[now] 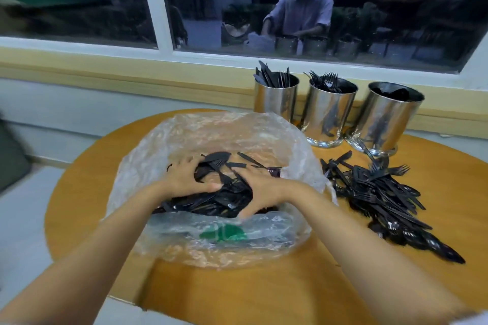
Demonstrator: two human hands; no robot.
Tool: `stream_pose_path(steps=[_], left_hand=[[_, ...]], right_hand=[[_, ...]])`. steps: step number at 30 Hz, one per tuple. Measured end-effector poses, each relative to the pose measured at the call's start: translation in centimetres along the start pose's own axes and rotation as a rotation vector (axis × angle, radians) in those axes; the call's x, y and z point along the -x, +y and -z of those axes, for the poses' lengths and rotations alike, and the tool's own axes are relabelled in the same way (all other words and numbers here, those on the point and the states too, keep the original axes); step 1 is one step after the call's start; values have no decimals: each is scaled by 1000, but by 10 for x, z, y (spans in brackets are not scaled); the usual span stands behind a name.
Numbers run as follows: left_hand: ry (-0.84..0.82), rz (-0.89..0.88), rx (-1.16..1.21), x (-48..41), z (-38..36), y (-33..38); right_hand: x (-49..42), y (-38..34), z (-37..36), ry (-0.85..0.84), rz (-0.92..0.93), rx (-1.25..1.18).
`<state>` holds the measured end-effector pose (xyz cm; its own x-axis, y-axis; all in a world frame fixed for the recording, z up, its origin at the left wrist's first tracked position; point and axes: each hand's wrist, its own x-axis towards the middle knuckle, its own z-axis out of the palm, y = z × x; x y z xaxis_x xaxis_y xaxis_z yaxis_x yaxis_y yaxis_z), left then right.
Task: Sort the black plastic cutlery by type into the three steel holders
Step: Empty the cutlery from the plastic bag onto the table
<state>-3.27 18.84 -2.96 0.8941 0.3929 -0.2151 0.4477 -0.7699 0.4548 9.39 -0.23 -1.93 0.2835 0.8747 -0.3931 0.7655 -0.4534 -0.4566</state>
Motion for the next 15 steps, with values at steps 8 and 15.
stream_pose_path(steps=[8,15], left_hand=[[-176,-62,-226,9,-12,-24],[100,27,-272,0,-7,-59]], right_hand=[[-44,-11,-25,163,-44,44],[-84,-27,-28,347,14,61]])
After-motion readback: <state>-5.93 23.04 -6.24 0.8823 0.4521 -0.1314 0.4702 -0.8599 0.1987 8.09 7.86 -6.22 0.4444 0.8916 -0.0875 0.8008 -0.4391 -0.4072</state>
